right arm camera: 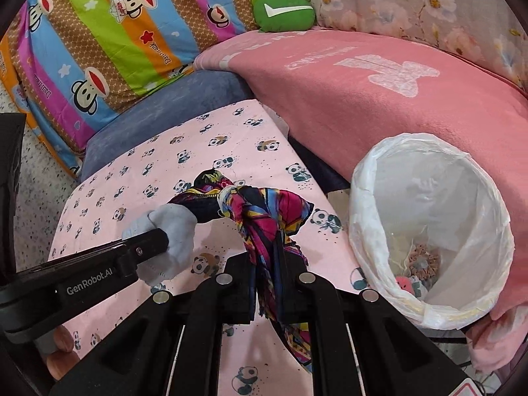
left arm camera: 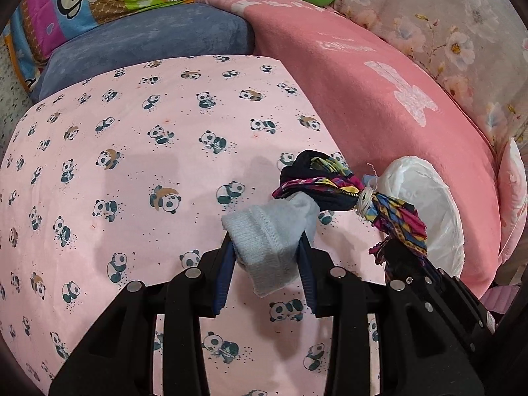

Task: Collect trash
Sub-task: 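Carry the blue sock and striped fabric over the white bin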

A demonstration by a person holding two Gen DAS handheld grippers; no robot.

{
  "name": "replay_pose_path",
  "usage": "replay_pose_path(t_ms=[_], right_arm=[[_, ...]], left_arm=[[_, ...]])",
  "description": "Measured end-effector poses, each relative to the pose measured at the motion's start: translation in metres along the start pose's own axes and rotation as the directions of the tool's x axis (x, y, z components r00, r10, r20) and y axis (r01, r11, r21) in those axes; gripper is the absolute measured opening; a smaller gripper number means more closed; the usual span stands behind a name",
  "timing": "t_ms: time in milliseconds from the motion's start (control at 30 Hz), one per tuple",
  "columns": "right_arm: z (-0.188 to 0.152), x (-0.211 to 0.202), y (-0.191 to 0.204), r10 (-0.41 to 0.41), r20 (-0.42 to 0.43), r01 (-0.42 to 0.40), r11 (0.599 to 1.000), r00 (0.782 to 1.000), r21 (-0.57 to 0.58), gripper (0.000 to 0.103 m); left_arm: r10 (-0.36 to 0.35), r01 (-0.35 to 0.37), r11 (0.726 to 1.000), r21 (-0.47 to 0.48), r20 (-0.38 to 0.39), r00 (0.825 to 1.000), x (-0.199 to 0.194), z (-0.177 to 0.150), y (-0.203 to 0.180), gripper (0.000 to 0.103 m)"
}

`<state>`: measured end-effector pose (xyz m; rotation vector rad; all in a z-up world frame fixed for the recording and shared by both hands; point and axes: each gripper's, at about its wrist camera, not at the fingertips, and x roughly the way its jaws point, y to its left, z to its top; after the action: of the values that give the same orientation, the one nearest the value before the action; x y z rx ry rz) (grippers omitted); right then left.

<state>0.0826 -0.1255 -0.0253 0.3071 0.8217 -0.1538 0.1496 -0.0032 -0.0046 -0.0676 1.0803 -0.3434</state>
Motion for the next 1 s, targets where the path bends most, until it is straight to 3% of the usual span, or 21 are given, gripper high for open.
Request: replay_pose_path(t_ms=[667,1000], right_arm=[[-0.002,-0.049,-0.104,-0.102,0.089,0.083,0.977,0.991,0.195,0.008],[0.000,-0.065,-0.175,-0.181,0.119,0.133,0.935,0.976,0.328,0.008]], left_arm=[[-0.057,0.058,0.982,0.179,-0.007,0.998,-0.004,-0.011,-0.099,0.034],[-0.141,0.148,0.953,0.263,-0.048,0.989,0.015,-0.005,-0.164,0.035]])
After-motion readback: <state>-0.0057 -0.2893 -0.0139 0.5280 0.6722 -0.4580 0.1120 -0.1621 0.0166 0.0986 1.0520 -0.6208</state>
